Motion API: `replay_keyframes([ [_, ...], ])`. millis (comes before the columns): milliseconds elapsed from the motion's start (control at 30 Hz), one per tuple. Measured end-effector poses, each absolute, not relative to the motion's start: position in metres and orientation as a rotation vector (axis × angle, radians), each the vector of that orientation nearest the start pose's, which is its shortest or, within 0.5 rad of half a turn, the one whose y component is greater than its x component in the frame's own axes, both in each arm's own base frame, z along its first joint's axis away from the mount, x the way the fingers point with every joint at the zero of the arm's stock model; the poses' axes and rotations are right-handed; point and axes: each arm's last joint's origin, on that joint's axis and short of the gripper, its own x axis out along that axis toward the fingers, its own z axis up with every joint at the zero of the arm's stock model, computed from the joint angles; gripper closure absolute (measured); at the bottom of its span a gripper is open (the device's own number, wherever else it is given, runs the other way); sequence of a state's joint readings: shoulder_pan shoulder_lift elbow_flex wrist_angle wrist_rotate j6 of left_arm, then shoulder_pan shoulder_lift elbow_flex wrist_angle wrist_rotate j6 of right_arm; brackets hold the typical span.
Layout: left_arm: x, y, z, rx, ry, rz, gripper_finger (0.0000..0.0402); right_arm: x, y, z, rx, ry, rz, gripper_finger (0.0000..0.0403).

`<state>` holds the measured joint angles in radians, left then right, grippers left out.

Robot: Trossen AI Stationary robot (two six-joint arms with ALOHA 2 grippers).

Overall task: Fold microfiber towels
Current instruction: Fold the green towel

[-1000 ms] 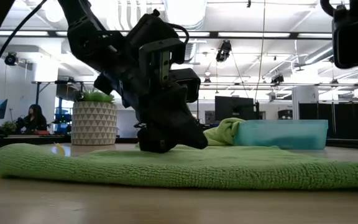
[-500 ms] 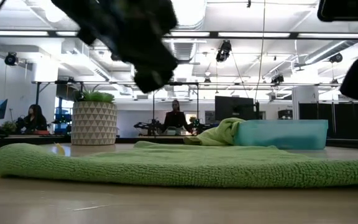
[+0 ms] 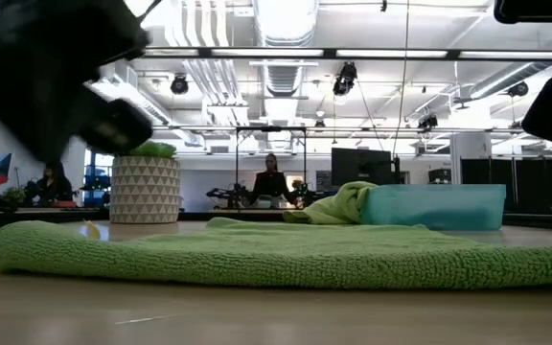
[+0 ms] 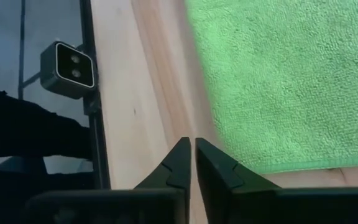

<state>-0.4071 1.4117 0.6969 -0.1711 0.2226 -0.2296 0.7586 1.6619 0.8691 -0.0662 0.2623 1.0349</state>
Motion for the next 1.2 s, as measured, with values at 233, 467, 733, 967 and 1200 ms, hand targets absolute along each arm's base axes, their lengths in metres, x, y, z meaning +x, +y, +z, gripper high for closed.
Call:
replay_keyframes([
  [233, 0.228, -0.138, 0.168, 0.008, 0.894, -0.453, 0.0401, 0.242, 0.219, 0.169, 0.448, 0.872, 0.089, 0.0315],
  [467, 0.233, -0.155, 0.158, 0.036, 0.817, -0.429, 0.0402, 0.239, 0.214, 0.163, 0.194, 0.896, 0.135, 0.0259],
  [733, 0.242, -0.160, 0.142, 0.003, 0.875, -0.397, 0.0340, 0.245, 0.201, 0.159, 0.072, 0.887, 0.116, 0.0234],
  [967, 0.247, -0.164, 0.140, -0.045, 0.887, -0.374, 0.0235, 0.246, 0.196, 0.156, 0.076, 0.891, 0.103, 0.0238],
  [1200, 0.251, -0.167, 0.130, -0.096, 0.929, -0.333, 0.0193, 0.243, 0.202, 0.157, 0.089, 0.893, 0.154, 0.0248],
])
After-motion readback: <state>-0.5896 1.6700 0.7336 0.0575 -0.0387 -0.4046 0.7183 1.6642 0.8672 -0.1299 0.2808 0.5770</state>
